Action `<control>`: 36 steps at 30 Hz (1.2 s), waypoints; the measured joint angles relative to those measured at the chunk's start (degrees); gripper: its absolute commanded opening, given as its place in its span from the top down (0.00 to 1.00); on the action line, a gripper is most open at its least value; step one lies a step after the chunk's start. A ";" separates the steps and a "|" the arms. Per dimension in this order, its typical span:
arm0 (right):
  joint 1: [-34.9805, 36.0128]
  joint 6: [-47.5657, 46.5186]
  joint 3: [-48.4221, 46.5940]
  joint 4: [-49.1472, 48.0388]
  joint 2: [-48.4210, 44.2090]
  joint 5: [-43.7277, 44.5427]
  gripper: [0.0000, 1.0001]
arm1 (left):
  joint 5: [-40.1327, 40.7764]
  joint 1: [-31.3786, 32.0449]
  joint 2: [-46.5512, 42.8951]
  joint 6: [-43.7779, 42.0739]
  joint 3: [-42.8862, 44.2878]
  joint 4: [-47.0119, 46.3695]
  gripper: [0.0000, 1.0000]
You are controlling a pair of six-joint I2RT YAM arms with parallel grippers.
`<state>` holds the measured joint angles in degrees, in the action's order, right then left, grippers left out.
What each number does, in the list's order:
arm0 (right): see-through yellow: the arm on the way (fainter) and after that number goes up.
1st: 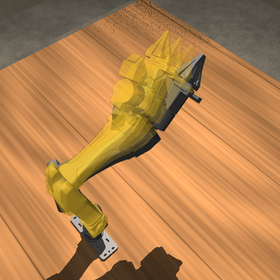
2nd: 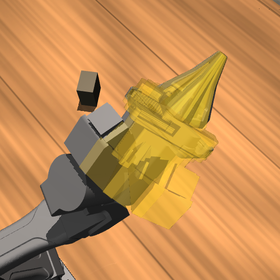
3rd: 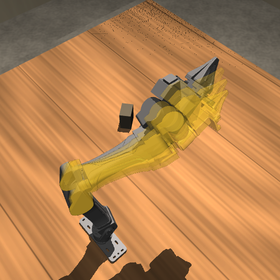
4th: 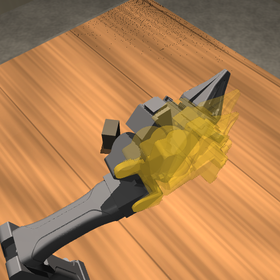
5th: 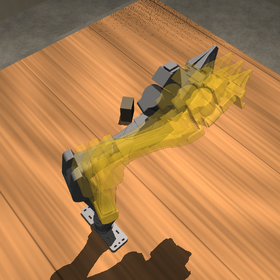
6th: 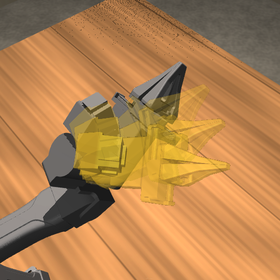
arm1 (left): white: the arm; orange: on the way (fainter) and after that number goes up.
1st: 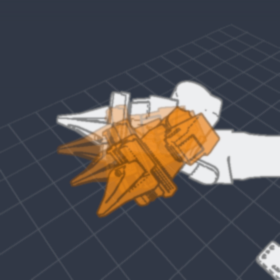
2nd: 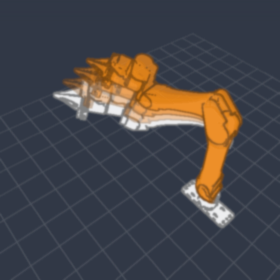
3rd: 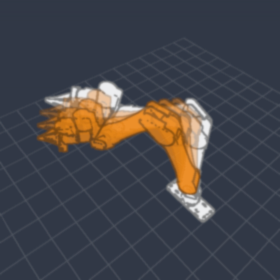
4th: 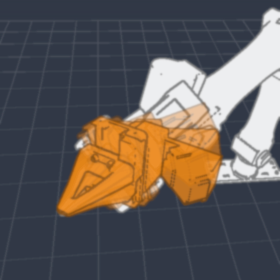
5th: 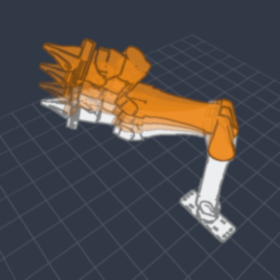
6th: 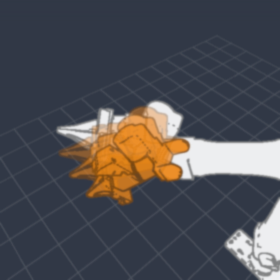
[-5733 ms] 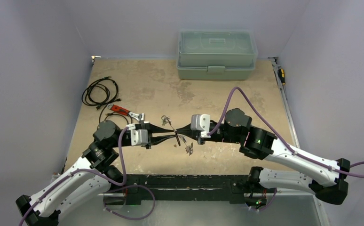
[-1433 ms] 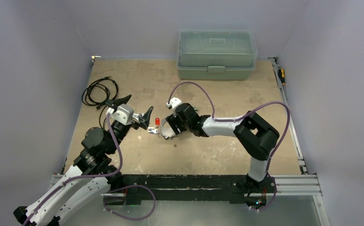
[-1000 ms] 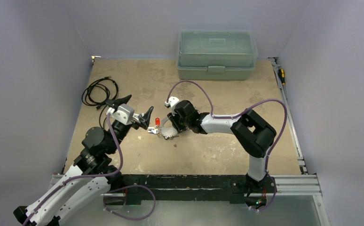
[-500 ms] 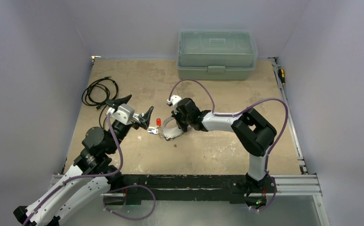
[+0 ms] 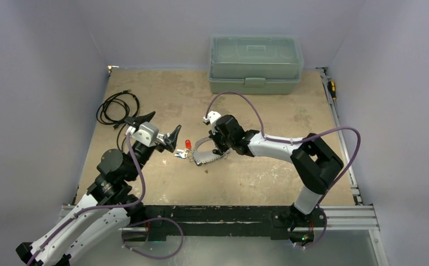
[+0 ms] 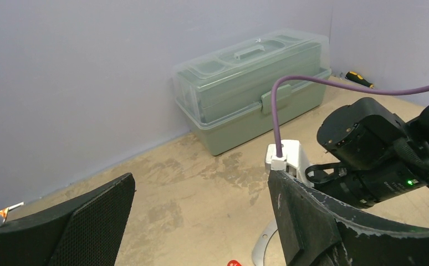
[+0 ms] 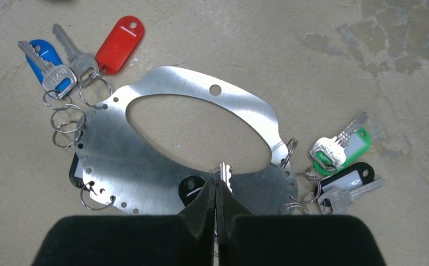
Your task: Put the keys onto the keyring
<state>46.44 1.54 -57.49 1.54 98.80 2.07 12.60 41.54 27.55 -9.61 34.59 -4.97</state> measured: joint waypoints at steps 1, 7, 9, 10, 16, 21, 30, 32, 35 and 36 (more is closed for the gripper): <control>0.00 0.04 0.52 0.00 -0.55 0.00 1.00 | 0.00 -0.02 0.02 -0.02 0.02 0.00 0.10; 0.00 0.96 4.83 0.57 -1.62 -0.42 1.00 | -0.02 -0.22 0.28 0.00 0.00 0.00 0.10; 0.00 1.44 5.35 0.68 -2.49 -0.61 0.85 | -0.15 -0.24 0.33 0.00 0.00 0.00 0.10; 0.00 1.68 5.38 0.81 -2.84 -0.61 0.72 | -0.17 -0.24 0.33 0.00 0.00 0.00 0.10; 0.00 2.60 5.16 1.81 -3.72 -0.76 0.43 | -0.39 -0.24 0.42 0.00 0.00 0.02 0.10; 0.00 2.49 3.34 3.32 -3.17 -1.55 0.36 | -0.39 -0.24 0.46 0.00 0.00 0.02 0.10; -0.09 1.81 0.24 3.74 2.25 -1.62 0.43 | -0.39 -0.26 0.44 0.00 0.00 0.02 0.09; -0.26 1.55 -0.68 3.39 2.84 -1.64 0.53 | -0.39 -0.26 0.44 -0.02 0.00 0.02 0.09; -0.57 1.36 -0.90 2.93 3.43 -1.75 0.75 | -0.39 -0.26 0.44 -0.02 0.02 0.04 0.09; -0.66 1.31 -0.90 2.91 3.45 -1.88 0.82 | -0.39 -0.26 0.46 0.00 0.02 0.02 0.09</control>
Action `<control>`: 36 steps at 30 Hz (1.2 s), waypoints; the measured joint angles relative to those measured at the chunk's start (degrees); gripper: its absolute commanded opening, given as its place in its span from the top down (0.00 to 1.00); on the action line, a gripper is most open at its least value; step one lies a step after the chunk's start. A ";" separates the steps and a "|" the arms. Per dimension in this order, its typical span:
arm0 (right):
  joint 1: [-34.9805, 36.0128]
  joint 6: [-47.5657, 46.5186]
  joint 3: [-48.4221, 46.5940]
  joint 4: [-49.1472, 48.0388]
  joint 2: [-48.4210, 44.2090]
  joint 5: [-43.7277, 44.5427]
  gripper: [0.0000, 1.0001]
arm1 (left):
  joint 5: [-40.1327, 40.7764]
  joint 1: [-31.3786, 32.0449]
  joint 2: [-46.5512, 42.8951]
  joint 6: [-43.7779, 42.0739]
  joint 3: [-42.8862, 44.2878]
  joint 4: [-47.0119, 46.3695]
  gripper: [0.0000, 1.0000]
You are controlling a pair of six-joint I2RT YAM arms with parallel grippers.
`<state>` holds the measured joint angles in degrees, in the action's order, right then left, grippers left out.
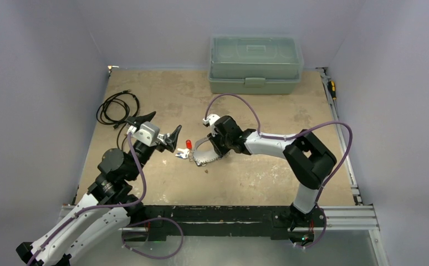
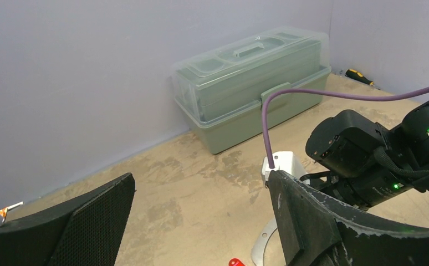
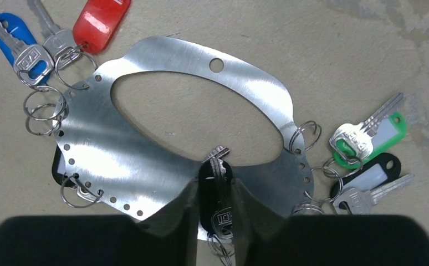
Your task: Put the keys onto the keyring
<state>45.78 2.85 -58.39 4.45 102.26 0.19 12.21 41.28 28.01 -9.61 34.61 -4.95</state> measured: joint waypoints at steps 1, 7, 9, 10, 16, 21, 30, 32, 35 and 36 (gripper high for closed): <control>-0.07 -0.02 0.00 -0.04 0.00 -0.20 0.87 | 0.00 0.00 -0.02 -0.02 0.00 0.00 0.09; -0.15 -0.11 0.24 -0.76 -0.26 -1.16 1.00 | 0.00 -0.02 0.09 0.00 -0.02 -0.02 0.09; -0.15 -0.11 0.96 0.09 -1.44 -1.29 1.00 | 0.00 -0.02 0.24 -0.02 0.00 0.00 0.09; -0.15 -0.11 1.20 0.57 -1.90 -1.27 1.00 | 0.00 -0.02 0.31 -0.02 -0.02 0.00 0.09; -0.15 0.13 4.37 3.34 -9.44 -1.16 1.00 | 0.00 -0.02 0.52 -0.02 0.00 0.00 0.09; -0.15 2.99 8.37 3.45 -15.04 -0.87 1.00 | -0.02 -0.04 0.55 -0.02 -0.02 0.00 0.09; -0.15 14.91 17.64 3.28 -18.47 2.23 0.81 | -0.02 -0.35 0.68 -0.02 0.00 0.00 0.09; -0.15 18.03 19.06 3.26 -20.44 3.41 0.78 | -0.02 -0.35 0.85 -0.02 -0.02 0.00 0.09; -0.15 22.32 22.18 3.10 -24.59 4.39 0.77 | -0.02 -0.37 0.98 -0.02 0.00 0.00 0.09; -0.15 23.91 23.54 3.19 -26.36 4.81 0.77 | -0.02 -0.37 0.98 -0.02 0.00 0.00 0.09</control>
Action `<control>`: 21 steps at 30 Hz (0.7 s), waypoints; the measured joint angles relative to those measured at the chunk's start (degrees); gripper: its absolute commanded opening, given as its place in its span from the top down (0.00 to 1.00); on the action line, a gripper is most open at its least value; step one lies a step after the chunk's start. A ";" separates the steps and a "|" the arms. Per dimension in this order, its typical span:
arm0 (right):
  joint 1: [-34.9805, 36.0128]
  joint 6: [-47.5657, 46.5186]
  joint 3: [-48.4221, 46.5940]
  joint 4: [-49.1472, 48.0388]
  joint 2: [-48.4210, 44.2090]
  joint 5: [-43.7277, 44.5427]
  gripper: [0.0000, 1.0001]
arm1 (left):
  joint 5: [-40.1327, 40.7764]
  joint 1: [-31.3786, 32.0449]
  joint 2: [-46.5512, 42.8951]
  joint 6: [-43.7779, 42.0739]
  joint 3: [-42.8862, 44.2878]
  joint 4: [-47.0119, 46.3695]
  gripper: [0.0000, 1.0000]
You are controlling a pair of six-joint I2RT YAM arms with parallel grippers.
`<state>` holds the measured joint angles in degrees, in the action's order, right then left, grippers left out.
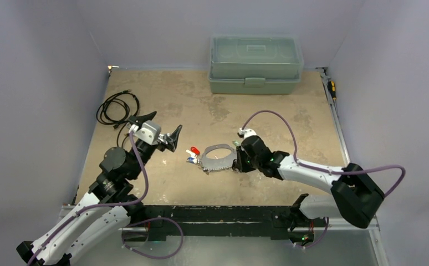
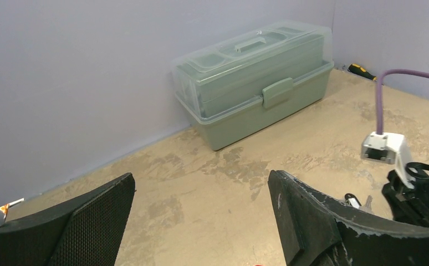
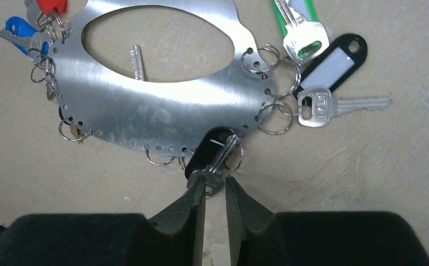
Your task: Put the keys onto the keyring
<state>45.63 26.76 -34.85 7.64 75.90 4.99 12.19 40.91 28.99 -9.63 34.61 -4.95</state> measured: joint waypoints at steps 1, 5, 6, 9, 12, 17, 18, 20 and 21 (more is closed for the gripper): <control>0.00 1.51 1.29 0.09 -1.73 0.13 0.77 | 0.00 -0.02 0.02 0.00 0.00 0.00 0.09; 0.02 6.67 5.55 0.55 -8.28 0.61 0.77 | 0.00 -0.02 0.15 0.00 -0.02 -0.02 0.09; 0.09 7.93 6.54 0.87 -10.14 0.74 0.77 | 0.00 -0.02 0.20 0.00 -0.02 -0.02 0.10; 0.15 11.13 8.92 2.01 -15.58 1.33 0.72 | 0.00 -0.02 0.44 0.00 0.00 -0.02 0.09; 0.37 13.75 10.91 2.80 -21.49 1.86 0.42 | -0.02 -0.02 0.94 0.02 0.00 -0.04 0.09; 0.57 15.08 11.43 3.41 -32.22 5.73 0.01 | -0.07 -0.02 2.38 0.22 -0.02 -0.07 0.05; 0.59 14.93 11.41 3.19 -34.23 7.04 0.01 | -0.04 -0.02 2.75 0.50 -0.02 -0.11 0.05; 0.59 14.69 11.13 3.02 -37.27 10.25 0.01 | 0.15 -0.02 3.50 1.16 -0.13 -0.39 0.02; 0.59 14.40 10.73 3.02 -38.18 11.98 0.01 | 0.37 -0.02 3.93 1.62 -0.13 -0.55 0.01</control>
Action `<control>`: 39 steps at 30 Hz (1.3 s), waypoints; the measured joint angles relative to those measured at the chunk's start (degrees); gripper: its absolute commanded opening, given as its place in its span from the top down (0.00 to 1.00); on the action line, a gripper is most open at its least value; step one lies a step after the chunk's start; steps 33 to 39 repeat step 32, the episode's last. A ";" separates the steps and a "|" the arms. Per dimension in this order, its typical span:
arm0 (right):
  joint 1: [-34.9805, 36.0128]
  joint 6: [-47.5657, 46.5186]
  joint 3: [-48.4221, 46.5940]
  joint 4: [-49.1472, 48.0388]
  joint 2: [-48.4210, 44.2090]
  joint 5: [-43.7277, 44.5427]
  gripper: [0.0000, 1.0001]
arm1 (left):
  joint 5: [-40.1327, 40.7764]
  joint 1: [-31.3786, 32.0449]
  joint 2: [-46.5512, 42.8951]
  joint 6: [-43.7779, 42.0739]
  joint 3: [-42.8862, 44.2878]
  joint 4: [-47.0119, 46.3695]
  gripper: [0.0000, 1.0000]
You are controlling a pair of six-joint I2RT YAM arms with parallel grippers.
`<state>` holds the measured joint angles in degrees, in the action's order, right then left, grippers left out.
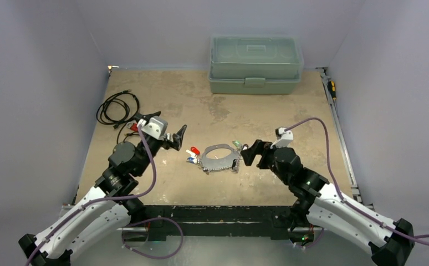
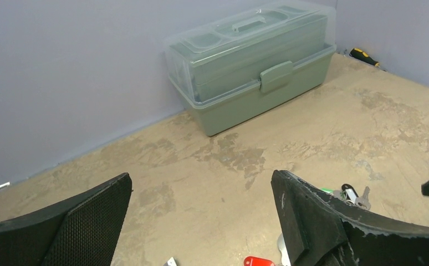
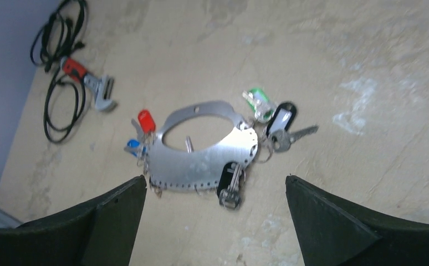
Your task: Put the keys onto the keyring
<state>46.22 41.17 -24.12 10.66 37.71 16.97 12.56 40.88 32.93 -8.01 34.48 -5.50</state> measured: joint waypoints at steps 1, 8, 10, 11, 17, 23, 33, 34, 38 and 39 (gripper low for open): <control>0.00 -0.17 -0.50 0.00 -0.42 1.75 0.01 | 0.46 0.00 0.55 0.55 0.00 -0.22 0.01; 0.00 -1.60 -10.64 0.46 1.73 15.08 0.01 | 9.75 -0.11 3.93 7.34 0.00 -0.74 0.01; 0.00 -2.84 -13.29 0.17 1.75 17.57 0.01 | 11.89 -0.26 4.76 8.66 0.00 -0.35 0.01; 0.00 -3.67 -14.38 -0.20 1.55 18.75 0.01 | 12.70 -0.33 4.92 9.05 0.00 -0.11 0.01; 0.00 -8.83 -15.54 -4.15 -1.16 21.53 0.01 | 15.02 -0.37 4.83 9.97 0.00 0.02 0.01; 0.00 -11.30 -15.50 -7.37 -1.68 22.01 0.01 | 15.23 -0.37 4.83 9.94 0.00 0.00 0.01; 0.00 -12.92 -13.20 -12.04 -1.33 22.16 0.01 | 15.21 -0.37 4.76 9.94 0.00 0.02 0.01; 0.00 -12.92 -13.20 -12.04 -1.33 22.16 0.01 | 15.21 -0.37 4.76 9.94 0.00 0.02 0.01; 0.00 -12.92 -13.20 -12.04 -1.33 22.16 0.01 | 15.21 -0.37 4.76 9.94 0.00 0.02 0.01; 0.00 -12.92 -13.20 -12.04 -1.33 22.16 0.01 | 15.21 -0.37 4.76 9.94 0.00 0.02 0.01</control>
